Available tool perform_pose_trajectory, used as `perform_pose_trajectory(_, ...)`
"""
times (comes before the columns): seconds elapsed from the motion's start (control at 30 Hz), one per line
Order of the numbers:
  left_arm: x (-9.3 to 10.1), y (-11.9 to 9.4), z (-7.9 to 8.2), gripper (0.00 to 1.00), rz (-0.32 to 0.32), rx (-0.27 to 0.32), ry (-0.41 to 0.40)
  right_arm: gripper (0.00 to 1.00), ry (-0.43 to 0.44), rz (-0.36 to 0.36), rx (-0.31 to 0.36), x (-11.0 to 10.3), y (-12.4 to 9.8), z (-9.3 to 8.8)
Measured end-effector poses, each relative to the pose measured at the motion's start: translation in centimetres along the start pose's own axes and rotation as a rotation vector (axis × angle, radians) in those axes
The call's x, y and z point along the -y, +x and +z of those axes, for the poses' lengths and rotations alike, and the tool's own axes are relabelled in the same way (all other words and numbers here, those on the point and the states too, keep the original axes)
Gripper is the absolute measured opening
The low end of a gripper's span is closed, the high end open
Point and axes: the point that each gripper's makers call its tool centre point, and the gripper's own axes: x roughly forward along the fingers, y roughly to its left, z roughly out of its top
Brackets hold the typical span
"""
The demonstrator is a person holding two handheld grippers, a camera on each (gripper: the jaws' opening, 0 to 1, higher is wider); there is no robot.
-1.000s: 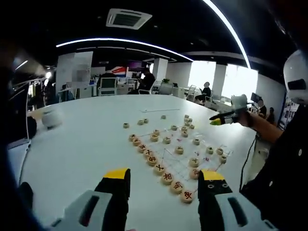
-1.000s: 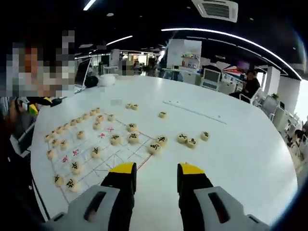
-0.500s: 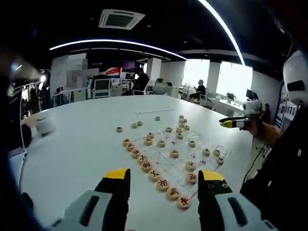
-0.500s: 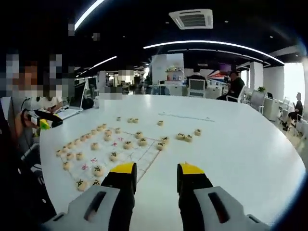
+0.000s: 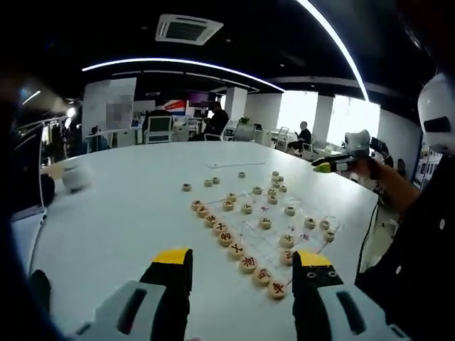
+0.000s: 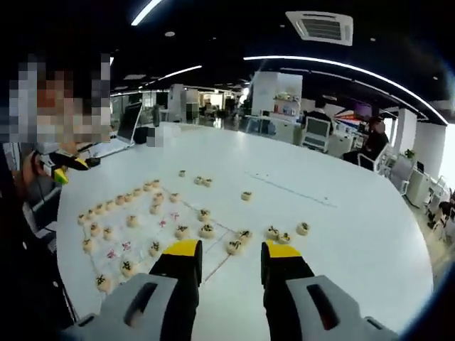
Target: Pick up the chess pieces one by one and place each piece onto its starting position on the chessboard, setting the pieces on their correct points until all the chess pieces are arranged in the starting layout
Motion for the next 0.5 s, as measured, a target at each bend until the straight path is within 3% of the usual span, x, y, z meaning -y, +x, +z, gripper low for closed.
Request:
perform_pose_trajectory(0.17,-0.5,-0.5,-0.3,0.58,0.016,0.007,-0.016,0.33,-0.04,0.097,-0.069,0.0,4.8,1.9)
perform_pose_trajectory(0.3,-0.9,-0.9,-0.7,0.58,0.027,0.01,-0.029,0.33,-0.084,0.162,-0.15,-0.4,8.9,2.5)
perform_pose_trajectory(0.5,-1.3,-1.3,-0.9,0.58,0.042,0.011,-0.04,0.32,-0.133,0.163,-0.254,0.8,15.0,2.9)
